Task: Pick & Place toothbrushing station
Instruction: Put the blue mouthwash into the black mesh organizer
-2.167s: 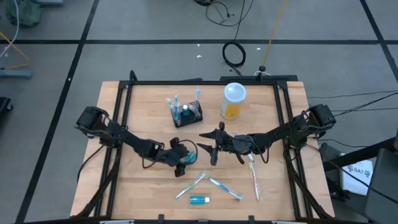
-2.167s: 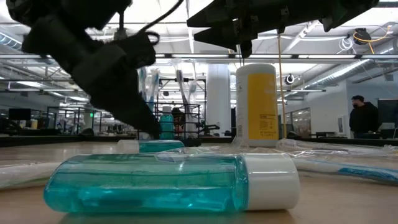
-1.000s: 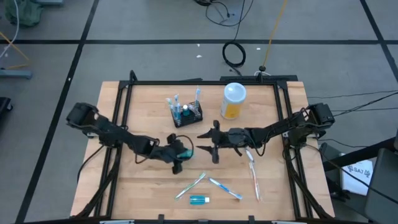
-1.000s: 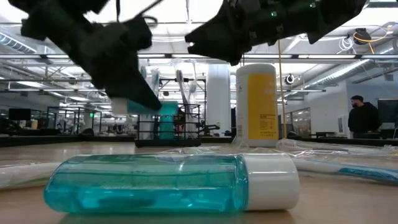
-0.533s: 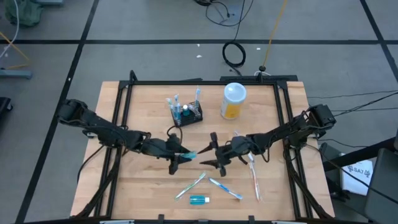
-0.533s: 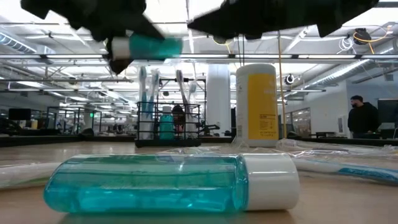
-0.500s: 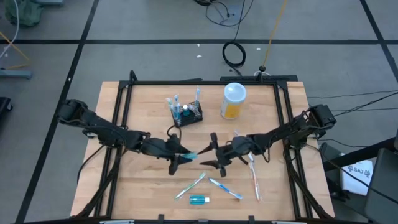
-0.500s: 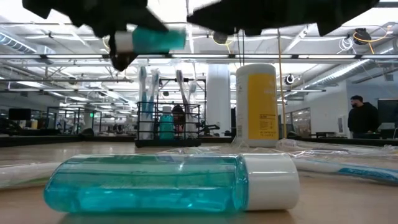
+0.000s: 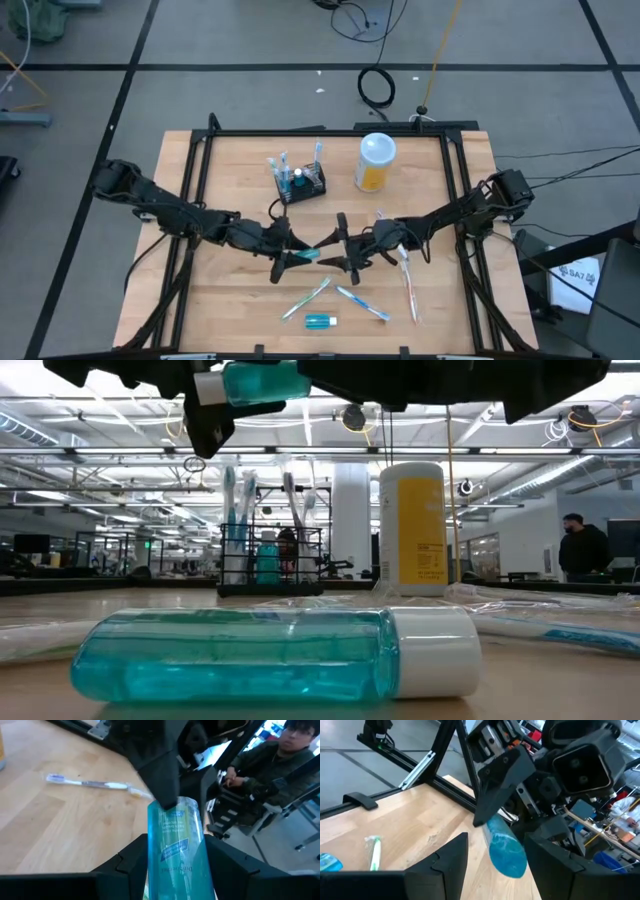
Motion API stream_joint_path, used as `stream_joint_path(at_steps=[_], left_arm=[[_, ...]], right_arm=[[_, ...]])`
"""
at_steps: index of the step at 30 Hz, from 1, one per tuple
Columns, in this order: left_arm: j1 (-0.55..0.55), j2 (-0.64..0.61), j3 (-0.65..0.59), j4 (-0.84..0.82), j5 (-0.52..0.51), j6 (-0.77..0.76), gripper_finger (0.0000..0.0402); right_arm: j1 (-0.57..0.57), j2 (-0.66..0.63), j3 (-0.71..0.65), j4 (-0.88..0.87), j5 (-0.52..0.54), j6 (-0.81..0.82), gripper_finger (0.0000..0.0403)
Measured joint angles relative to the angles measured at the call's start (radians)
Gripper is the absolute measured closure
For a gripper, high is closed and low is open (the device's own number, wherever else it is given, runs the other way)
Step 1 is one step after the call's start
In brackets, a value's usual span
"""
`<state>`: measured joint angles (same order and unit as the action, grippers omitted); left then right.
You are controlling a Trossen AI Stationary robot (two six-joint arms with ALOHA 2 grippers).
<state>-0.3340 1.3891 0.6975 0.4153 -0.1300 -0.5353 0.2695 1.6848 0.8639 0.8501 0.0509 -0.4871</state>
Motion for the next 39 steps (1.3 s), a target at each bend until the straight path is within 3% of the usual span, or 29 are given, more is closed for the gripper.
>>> stream_joint_path(at_steps=[12, 18, 31, 39], left_arm=[[0.011, 0.0, 0.0, 0.014, 0.007, -0.018, 0.0227], [0.011, 0.0, 0.0, 0.002, 0.004, -0.015, 0.0227], [0.005, 0.0, 0.0, -0.007, 0.028, -0.025, 0.0227], [0.005, 0.0, -0.002, -0.007, 0.03, -0.024, 0.0227]], right_arm=[[0.011, 0.099, 0.023, 0.158, 0.003, -0.152, 0.0216], [0.011, 0.136, 0.069, 0.137, 0.001, -0.157, 0.0218], [0.006, 0.135, 0.07, 0.105, 0.0, -0.169, 0.029], [0.006, 0.135, 0.07, 0.087, 0.002, -0.189, 0.0307]])
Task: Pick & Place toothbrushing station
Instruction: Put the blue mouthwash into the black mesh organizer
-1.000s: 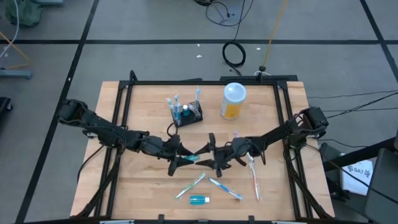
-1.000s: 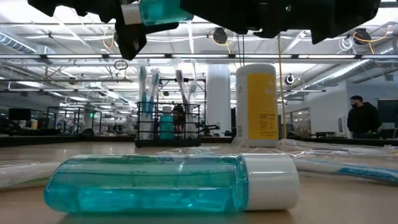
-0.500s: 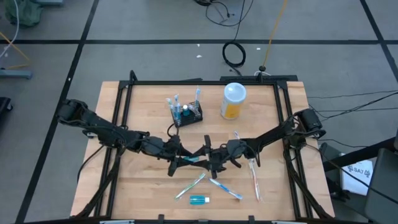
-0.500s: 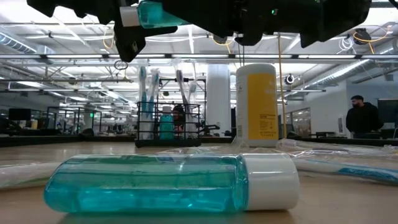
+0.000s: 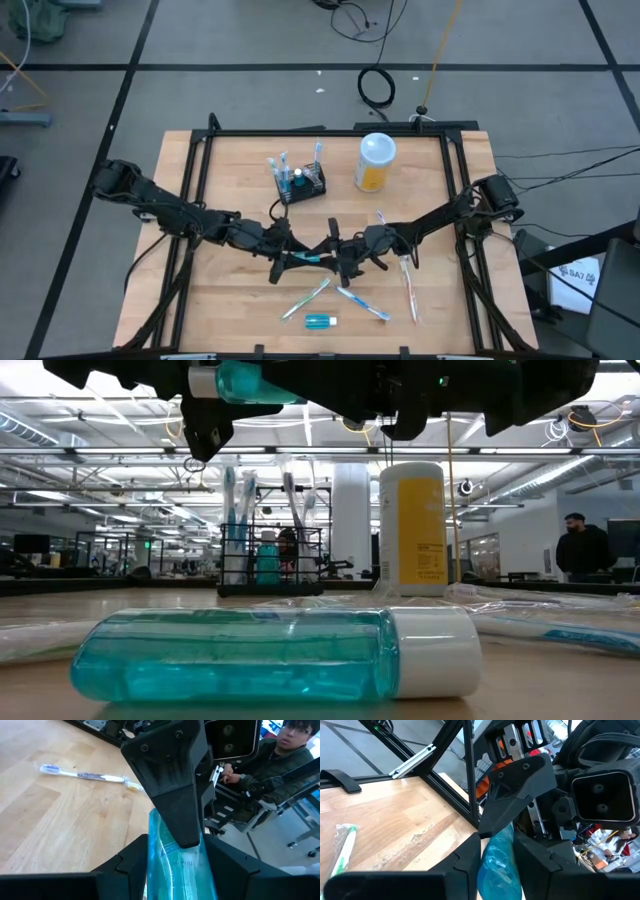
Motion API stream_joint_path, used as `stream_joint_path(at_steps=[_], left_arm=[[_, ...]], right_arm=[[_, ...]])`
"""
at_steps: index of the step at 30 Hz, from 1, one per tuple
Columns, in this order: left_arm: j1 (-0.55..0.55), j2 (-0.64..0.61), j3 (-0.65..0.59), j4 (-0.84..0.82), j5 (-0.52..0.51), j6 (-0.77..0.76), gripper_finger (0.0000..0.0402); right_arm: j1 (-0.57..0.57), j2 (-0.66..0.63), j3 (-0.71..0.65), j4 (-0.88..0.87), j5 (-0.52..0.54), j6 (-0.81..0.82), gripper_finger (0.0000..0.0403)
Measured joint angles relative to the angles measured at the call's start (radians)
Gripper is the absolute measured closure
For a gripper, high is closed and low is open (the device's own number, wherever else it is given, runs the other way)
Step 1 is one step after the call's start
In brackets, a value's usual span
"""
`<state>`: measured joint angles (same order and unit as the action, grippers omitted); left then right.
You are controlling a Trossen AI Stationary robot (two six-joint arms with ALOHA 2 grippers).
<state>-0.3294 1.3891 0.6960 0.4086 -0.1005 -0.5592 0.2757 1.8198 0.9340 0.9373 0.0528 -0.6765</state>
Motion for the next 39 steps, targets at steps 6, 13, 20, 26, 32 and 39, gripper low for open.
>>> stream_joint_path(at_steps=[6, 13, 20, 26, 32, 39], left_arm=[[0.0, 0.0, 0.0, 0.002, -0.005, 0.087, 0.0226], [0.0, -0.002, 0.002, 0.035, -0.008, 0.199, 0.0199], [0.0, -0.015, 0.003, 0.08, -0.053, 0.325, 0.0165], [-0.01, -0.095, 0.003, -0.08, -0.093, 0.509, 0.0175], [-0.031, -0.128, 0.002, -0.165, -0.12, 0.582, 0.02], [-0.046, -0.111, 0.001, -0.12, -0.182, 0.614, 0.0217]], right_arm=[[0.0, 0.0, 0.0, -0.006, 0.003, -0.005, 0.0308], [-0.001, 0.004, -0.002, -0.027, 0.001, 0.014, 0.0309], [0.007, 0.001, -0.003, -0.07, 0.106, 0.014, 0.031], [0.046, -0.094, -0.003, -0.217, 0.262, 0.102, 0.031], [0.049, -0.243, -0.003, -0.331, 0.255, 0.405, 0.0309], [0.046, -0.259, -0.003, -0.282, 0.233, 0.527, 0.031]])
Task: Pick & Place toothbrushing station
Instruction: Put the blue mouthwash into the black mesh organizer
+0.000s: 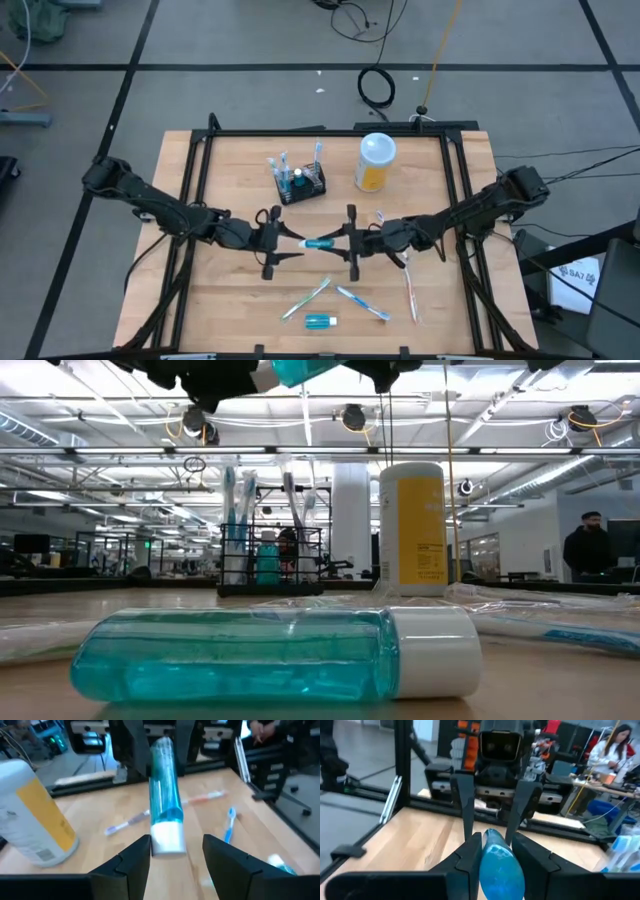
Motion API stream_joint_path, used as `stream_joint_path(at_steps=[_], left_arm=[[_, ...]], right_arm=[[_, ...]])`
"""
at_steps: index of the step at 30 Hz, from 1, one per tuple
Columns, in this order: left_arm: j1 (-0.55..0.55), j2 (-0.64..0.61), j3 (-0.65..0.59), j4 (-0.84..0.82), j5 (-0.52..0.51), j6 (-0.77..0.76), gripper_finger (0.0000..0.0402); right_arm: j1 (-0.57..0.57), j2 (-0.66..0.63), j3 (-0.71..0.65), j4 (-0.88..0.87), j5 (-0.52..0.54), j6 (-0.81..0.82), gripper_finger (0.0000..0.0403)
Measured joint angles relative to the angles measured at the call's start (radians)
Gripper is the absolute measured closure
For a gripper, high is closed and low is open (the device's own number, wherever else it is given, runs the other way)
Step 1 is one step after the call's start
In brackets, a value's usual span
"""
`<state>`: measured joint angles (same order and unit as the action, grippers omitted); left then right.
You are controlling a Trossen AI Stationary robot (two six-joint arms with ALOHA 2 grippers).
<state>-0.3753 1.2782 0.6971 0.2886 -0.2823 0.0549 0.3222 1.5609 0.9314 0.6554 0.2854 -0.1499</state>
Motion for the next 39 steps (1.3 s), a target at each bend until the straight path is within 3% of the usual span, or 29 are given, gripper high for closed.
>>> stream_joint_path(at_steps=[15, 30, 39], left_arm=[[0.008, -0.001, 0.0, 0.023, -0.044, -0.011, 0.0202], [0.008, -0.001, 0.0, 0.082, -0.059, 0.003, 0.0285], [0.008, 0.0, 0.0, 0.07, -0.06, -0.005, 0.0297]], right_arm=[[-0.007, 0.006, 0.001, 0.081, 0.002, 0.018, 0.031], [-0.007, 0.006, 0.001, 0.075, 0.003, 0.018, 0.031], [-0.007, 0.006, 0.001, 0.043, 0.002, 0.014, 0.0306]])
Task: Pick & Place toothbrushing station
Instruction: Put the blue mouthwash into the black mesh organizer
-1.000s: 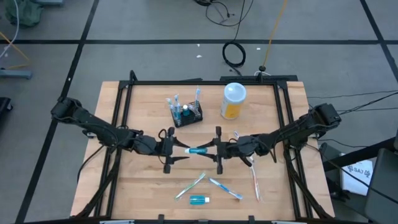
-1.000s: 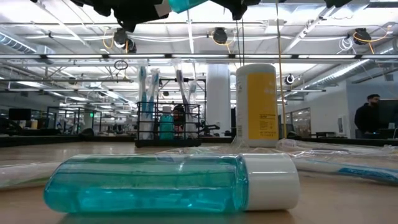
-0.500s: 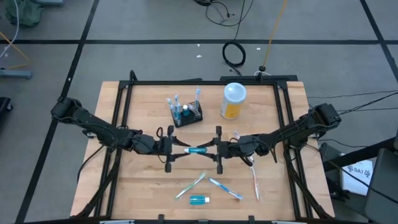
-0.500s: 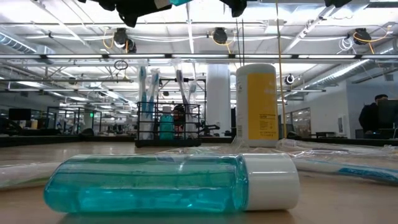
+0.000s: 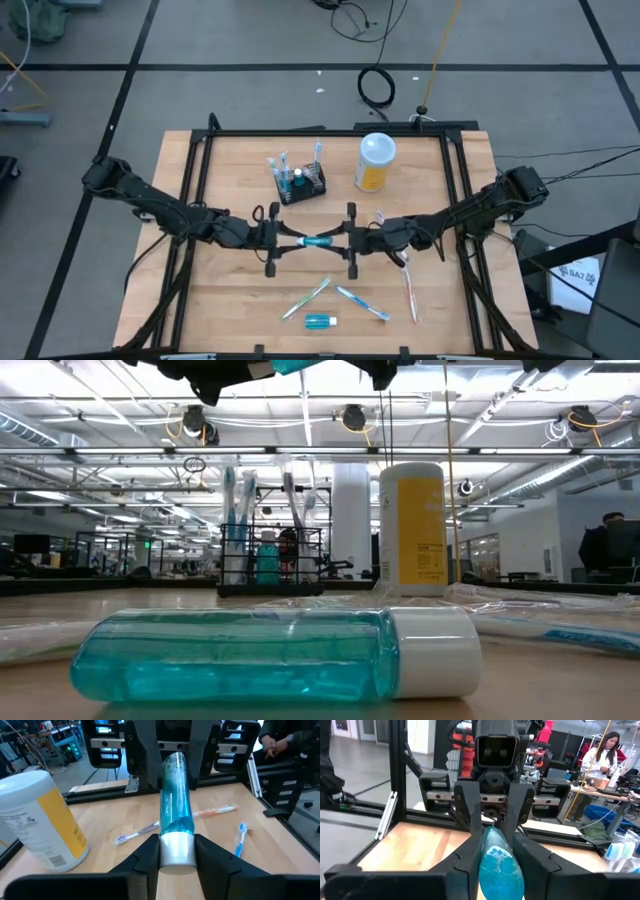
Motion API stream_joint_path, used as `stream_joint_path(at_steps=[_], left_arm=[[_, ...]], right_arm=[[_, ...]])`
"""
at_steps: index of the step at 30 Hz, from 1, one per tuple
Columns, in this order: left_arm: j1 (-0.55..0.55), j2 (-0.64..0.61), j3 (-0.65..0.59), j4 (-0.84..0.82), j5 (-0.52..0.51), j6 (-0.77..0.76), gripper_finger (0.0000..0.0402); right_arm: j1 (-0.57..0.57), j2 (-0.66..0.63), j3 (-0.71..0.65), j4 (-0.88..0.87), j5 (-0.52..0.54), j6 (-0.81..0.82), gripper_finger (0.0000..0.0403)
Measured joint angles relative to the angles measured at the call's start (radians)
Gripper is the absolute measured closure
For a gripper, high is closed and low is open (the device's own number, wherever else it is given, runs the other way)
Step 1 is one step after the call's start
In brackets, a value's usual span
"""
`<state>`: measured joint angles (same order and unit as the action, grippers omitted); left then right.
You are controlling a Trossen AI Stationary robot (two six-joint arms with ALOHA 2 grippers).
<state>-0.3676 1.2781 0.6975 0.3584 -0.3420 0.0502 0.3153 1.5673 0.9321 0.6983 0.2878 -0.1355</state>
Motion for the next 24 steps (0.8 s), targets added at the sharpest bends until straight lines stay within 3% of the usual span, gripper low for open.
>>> stream_joint_path(at_steps=[3, 10, 16, 20, 24], left_arm=[[0.0, 0.0, 0.0, -0.027, -0.001, -0.011, 0.0298], [0.005, -0.004, 0.02, -0.114, -0.105, 0.055, 0.0299], [0.014, 0.002, 0.257, -0.712, -0.163, -0.001, 0.0299], [0.061, 0.038, 0.457, -1.072, -0.144, -0.013, 0.0299], [0.12, 0.091, 0.644, -1.278, -0.104, -0.022, 0.03]], right_arm=[[0.0, 0.0, 0.0, -0.029, 0.021, -0.016, 0.0298], [0.016, 0.0, 0.001, -0.158, 0.228, -0.033, 0.0263], [0.027, -0.009, 0.0, -0.288, 0.373, -0.034, 0.0236], [0.027, -0.009, 0.0, -0.324, 0.368, -0.034, 0.0229], [0.025, -0.009, 0.0, -0.341, 0.369, -0.033, 0.0228]])
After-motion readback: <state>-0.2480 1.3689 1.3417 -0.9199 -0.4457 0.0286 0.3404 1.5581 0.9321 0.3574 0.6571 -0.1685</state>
